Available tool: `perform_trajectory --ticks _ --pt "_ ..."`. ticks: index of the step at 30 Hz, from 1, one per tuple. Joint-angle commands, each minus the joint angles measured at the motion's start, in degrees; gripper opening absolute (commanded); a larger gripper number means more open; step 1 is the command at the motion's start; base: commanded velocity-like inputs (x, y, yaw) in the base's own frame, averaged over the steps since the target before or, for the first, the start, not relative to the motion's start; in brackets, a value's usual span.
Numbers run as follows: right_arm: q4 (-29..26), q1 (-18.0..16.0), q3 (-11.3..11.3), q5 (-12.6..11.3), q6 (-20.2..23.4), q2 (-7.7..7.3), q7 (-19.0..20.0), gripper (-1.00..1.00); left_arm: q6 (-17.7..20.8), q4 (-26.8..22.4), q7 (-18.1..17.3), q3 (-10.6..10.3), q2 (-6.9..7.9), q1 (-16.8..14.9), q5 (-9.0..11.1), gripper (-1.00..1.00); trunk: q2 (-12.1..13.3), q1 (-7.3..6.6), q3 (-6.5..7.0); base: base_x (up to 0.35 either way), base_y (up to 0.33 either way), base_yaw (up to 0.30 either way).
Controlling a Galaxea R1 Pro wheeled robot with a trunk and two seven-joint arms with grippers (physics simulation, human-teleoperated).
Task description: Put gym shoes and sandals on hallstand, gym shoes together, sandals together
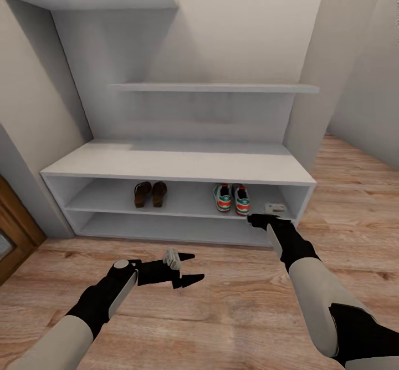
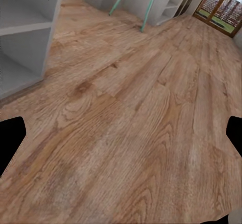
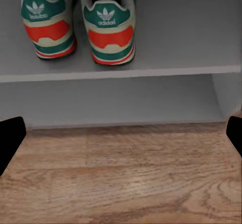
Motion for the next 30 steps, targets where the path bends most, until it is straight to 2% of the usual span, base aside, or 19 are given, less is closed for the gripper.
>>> perform_trajectory --ticks 1,6,8,10,11,12,15,17,19,23,28,30 --pt "-0.07 -0.02 -0.31 0.36 0.17 0.10 0.14 1.00 0.60 -0.01 -0.03 -0.23 0.08 -0.04 0.58 1.00 0.00 -0.03 0.18 0.000 0.000 0.000" --pt "0.23 0.07 -0.26 -1.72 -0.26 0.18 0.21 1.00 0.60 -0.01 -0.03 -0.17 0.23 -0.04 0.58 1.00 0.06 -0.16 1.28 0.000 0.000 0.000" --pt "2.02 0.17 -0.26 -3.48 -0.32 0.24 0.26 1.00 0.60 0.05 -0.03 -0.05 0.41 -0.04 0.57 1.00 0.09 -0.22 1.73 0.000 0.000 0.000" --pt "3.47 0.19 -0.26 -4.28 -0.43 0.25 0.28 1.00 0.60 0.06 -0.03 -0.01 0.52 -0.04 0.61 1.00 0.12 -0.27 2.17 0.000 0.000 0.000" --pt "8.55 0.22 -0.22 -5.63 -2.65 0.31 0.31 1.00 0.60 0.07 -0.03 0.03 0.96 -0.04 0.64 1.00 0.13 -0.29 2.39 0.000 0.000 0.000" --pt "10.88 0.23 -0.20 -5.87 -4.65 0.33 0.31 1.00 0.60 0.08 -0.03 0.04 1.07 -0.04 0.65 1.00 0.14 -0.32 2.61 0.000 0.000 0.000" --pt "14.64 0.24 -0.19 -6.06 -8.51 0.34 0.31 1.00 0.60 0.08 -0.03 0.04 1.16 -0.04 0.66 1.00 0.18 -0.40 3.28 0.000 0.000 0.000" --pt "19.68 0.24 -0.17 -6.18 -13.67 0.35 0.32 1.00 0.60 0.08 0.02 0.05 1.21 -0.04 0.66 1.00 0.21 -0.45 3.72 0.000 0.000 0.000" --pt "23.25 0.24 -0.17 -6.22 -16.30 0.35 0.32 1.00 0.60 0.08 0.04 0.05 1.23 -0.04 0.66 1.00 0.24 -0.50 4.16 0.000 0.000 0.000" --pt "28.97 0.45 -0.23 -6.25 -18.46 0.37 0.91 1.00 0.60 0.08 0.03 0.05 1.25 -0.04 0.66 1.00 0.29 -0.60 5.05 0.000 0.000 0.000" --pt "31.39 4.33 -0.25 -6.10 -19.16 0.58 5.94 1.00 0.60 0.08 0.05 0.05 1.25 -0.04 0.66 1.00 0.36 -0.73 6.16 0.000 0.000 0.000" --pt "31.53 4.69 -0.25 -6.18 -19.20 0.60 6.44 1.00 0.60 0.08 0.06 0.05 1.25 -0.04 0.66 1.00 0.39 -0.78 6.60 0.000 0.000 0.000"
